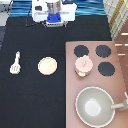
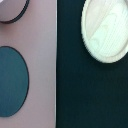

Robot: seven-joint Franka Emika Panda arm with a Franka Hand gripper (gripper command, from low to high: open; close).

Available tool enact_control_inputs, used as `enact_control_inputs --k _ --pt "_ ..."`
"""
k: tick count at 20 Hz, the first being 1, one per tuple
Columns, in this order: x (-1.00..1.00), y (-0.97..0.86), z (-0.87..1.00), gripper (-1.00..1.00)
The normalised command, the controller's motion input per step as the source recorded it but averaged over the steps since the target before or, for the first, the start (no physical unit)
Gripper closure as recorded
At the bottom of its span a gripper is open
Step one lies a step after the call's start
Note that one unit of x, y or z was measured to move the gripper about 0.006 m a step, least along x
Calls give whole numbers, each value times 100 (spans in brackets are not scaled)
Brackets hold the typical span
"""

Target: Take the lid off the pot, put the pot on the plate, and use the tool to push the pot to the front of the table.

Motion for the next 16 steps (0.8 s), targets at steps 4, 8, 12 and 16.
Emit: enact_control_inputs --k 4,8,12,16 --pt "39 13 24 -100" --pt "83 39 70 -100" --pt "95 40 83 -100" --pt "96 41 81 -100"
